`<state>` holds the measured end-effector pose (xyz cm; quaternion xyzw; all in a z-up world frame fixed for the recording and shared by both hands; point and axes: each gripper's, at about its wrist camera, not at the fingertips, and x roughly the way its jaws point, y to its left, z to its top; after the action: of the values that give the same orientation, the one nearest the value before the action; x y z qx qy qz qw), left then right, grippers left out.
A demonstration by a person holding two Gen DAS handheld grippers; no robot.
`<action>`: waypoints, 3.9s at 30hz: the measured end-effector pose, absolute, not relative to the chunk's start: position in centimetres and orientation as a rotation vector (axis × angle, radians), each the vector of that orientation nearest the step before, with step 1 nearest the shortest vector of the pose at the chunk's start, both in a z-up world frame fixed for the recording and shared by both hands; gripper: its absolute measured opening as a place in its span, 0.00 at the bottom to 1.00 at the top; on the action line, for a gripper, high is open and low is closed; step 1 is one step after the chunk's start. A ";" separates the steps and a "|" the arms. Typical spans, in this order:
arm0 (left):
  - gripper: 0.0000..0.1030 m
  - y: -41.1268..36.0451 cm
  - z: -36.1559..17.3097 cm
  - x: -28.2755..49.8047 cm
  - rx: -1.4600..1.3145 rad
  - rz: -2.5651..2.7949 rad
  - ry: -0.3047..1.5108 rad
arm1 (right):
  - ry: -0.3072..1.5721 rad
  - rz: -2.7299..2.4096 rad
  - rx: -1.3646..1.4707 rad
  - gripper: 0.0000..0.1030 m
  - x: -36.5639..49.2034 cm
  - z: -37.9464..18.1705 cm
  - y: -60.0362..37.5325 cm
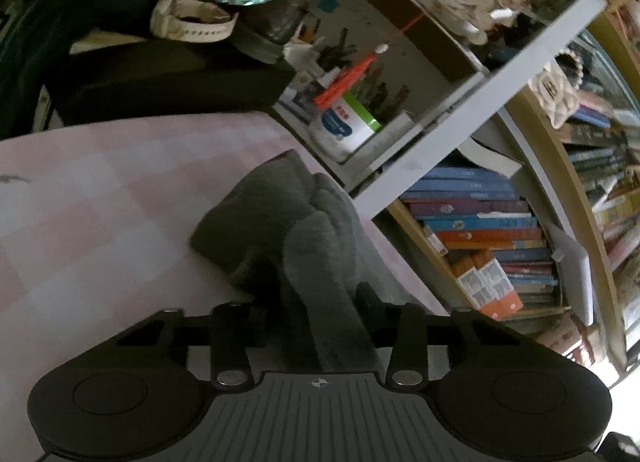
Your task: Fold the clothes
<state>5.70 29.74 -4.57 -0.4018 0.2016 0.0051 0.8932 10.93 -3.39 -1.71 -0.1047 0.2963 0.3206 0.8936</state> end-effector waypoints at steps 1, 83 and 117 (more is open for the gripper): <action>0.28 29.8 -4.7 5.7 -0.839 0.014 0.420 | 0.615 0.665 -0.216 0.93 10.9 -1.7 -3.4; 0.43 16.0 -1.2 3.3 -0.485 -0.263 0.250 | 0.854 0.786 0.676 0.25 12.1 -1.5 -19.0; 0.88 16.0 -1.6 3.9 -0.503 -0.225 0.331 | 0.526 0.595 0.402 0.21 9.4 0.1 -21.3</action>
<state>3.88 15.99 -1.55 -0.2470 0.1625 -0.1106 0.9489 9.38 -21.33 0.13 0.1943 0.2546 0.2877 0.9026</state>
